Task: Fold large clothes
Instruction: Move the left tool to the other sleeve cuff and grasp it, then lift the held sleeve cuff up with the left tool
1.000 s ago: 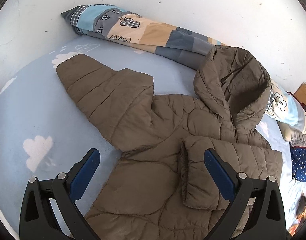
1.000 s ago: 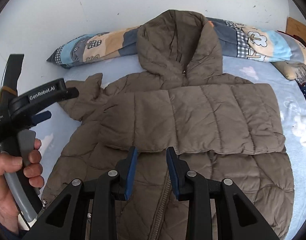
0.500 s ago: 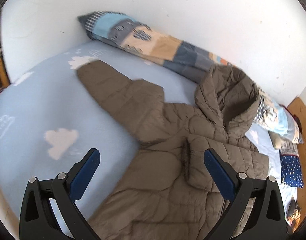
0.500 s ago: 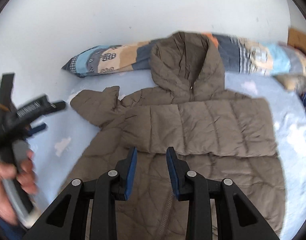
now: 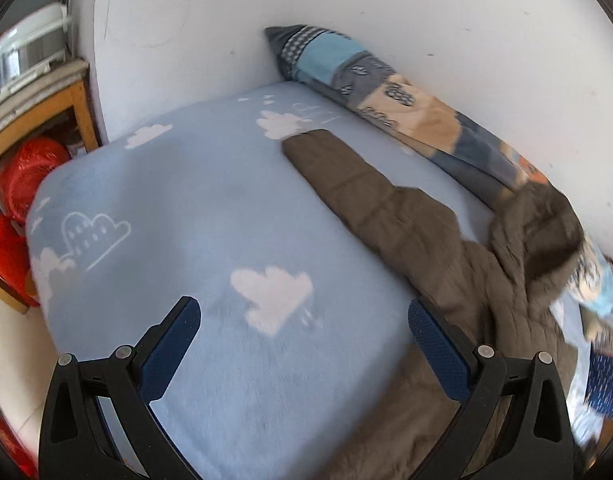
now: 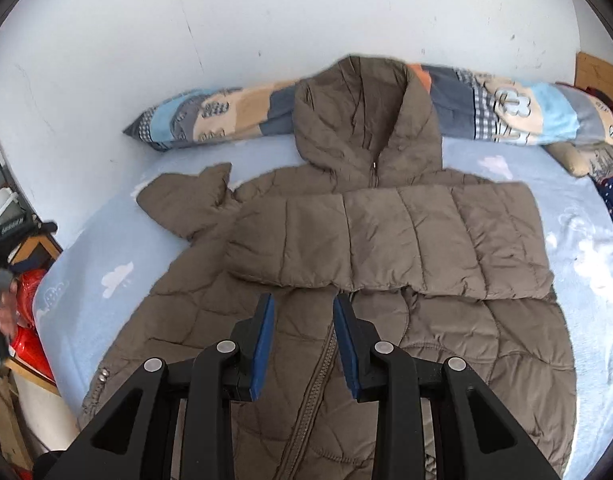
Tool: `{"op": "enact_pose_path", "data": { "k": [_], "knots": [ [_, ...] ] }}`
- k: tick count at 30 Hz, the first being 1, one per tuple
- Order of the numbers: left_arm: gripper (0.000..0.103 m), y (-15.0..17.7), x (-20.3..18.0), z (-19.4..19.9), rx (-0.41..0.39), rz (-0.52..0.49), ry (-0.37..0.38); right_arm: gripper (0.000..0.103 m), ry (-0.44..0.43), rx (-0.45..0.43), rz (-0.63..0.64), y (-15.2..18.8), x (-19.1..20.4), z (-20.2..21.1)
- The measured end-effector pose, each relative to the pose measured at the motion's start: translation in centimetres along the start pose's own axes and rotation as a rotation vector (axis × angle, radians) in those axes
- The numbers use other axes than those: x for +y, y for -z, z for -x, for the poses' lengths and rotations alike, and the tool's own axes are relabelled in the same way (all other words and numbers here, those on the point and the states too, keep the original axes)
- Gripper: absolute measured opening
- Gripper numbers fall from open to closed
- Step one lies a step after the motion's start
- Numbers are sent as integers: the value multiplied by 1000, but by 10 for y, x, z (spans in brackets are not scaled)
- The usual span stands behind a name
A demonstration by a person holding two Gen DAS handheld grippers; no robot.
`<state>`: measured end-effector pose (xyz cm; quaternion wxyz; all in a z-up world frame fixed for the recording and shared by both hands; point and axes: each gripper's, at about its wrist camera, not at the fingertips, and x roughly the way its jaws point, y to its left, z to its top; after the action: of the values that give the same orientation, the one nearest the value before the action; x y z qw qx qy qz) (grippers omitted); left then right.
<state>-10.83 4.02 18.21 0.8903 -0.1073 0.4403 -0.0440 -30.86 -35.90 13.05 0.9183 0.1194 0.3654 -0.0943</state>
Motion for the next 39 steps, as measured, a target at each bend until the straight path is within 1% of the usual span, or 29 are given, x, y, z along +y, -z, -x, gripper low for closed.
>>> {"op": "enact_pose_path", "data": {
  "k": [1,3,5,7,8,9,10,11,12,14,17,20,23,26,28,31,32,33,34,35,36,38,39],
  "knots": [
    [103,-11,5,-14,11,26,9,33,5,15,-4,-2,-2,-6],
    [103,-38,15,-46,49,81,56,33,0,17,-16,-7,-6,-11],
    [103,-60,16,-76,79,115,97,33,-15,19,-32,-11,-10,-13],
    [103,-81,20,-106,101,164,135,33,-21,21,-20,-11,-10,-15],
    [100,-96,26,-127,106,212,161,33,-20,30,-8,-11,-9,-17],
    [94,-103,29,-138,110,237,171,33,-25,38,-5,-10,-9,-20],
    [90,-115,35,-158,117,286,189,33,-35,47,-4,-10,-8,-22],
    [80,-123,39,-172,115,322,205,33,-44,53,1,-9,-7,-24],
    [75,-128,41,-180,109,345,215,33,-42,58,8,-9,-6,-26],
    [75,-141,47,-208,98,396,227,33,-37,65,28,-7,-4,-30],
    [75,-154,51,-238,98,433,247,33,-37,85,31,-5,-3,-34],
    [75,-158,55,-267,113,482,291,33,-51,91,25,-5,-2,-36],
    [75,-164,56,-291,121,496,289,33,-47,97,23,-4,-2,-41],
    [75,-169,54,-309,119,504,315,33,-54,123,13,-2,-1,-48],
    [74,-170,51,-321,125,498,318,33,-61,133,11,-1,0,-51],
    [74,-174,47,-330,93,495,332,33,-55,139,28,1,4,-53],
    [71,-175,46,-331,83,493,334,33,-53,139,30,1,4,-54],
    [51,-176,43,-332,78,483,338,33,-54,140,30,2,4,-55],
    [35,-177,42,-333,83,475,335,33,-54,142,28,2,4,-55],
    [16,-176,40,-338,113,468,356,33,-54,143,24,2,3,-55],
    [14,-175,39,-338,119,470,376,33,-53,141,21,2,2,-55],
    [13,-175,38,-327,84,456,378,33,-48,131,10,1,0,-52],
    [13,-174,38,-322,78,458,386,33,-49,127,2,0,-1,-52]
  ]
}}
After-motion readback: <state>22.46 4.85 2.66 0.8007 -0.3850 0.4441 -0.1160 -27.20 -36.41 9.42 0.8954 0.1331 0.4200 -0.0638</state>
